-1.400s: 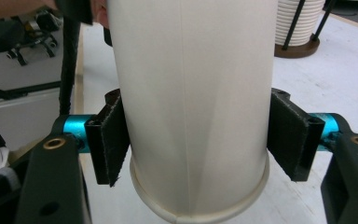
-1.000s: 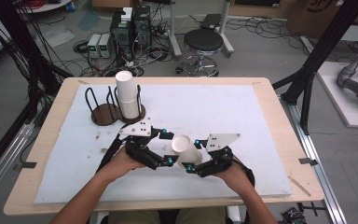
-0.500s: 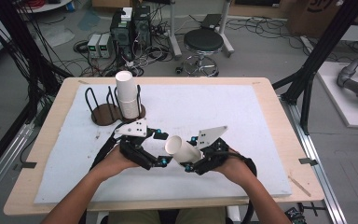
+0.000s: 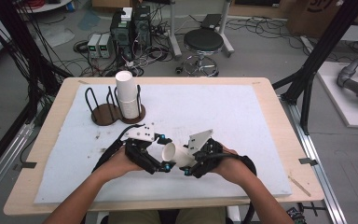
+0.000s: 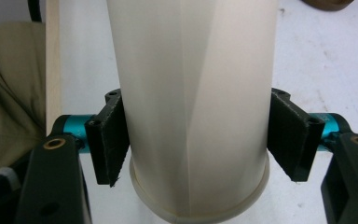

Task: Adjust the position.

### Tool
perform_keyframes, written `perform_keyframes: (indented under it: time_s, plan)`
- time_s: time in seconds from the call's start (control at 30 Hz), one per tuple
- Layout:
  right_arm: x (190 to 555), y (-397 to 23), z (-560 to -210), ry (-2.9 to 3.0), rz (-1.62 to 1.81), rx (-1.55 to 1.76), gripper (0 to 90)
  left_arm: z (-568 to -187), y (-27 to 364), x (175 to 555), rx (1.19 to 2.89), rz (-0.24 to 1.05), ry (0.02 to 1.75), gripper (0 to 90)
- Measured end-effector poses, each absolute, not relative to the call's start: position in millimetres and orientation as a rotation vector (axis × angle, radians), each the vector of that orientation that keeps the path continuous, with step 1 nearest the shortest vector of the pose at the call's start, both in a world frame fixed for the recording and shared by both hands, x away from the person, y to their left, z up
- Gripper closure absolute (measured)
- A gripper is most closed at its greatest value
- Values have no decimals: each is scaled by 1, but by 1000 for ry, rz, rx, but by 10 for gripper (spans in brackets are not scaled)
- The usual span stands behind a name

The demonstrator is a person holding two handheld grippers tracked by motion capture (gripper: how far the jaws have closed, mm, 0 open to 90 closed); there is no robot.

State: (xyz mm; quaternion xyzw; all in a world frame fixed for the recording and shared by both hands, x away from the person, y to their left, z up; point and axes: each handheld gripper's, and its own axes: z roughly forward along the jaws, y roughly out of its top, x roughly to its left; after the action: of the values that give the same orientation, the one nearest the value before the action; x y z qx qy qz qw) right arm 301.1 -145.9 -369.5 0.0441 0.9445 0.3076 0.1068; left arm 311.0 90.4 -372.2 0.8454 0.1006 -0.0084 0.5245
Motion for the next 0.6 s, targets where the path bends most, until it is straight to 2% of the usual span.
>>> perform_keyframes:
  time_s: [0.3,0.6]
  plan:
    - [300,-136,-372,2812,812,96,297,-378,85,312,2088,-27,232,201]
    - [298,-132,-373,2850,774,80,296,-381,80,313,2121,-61,215,272]
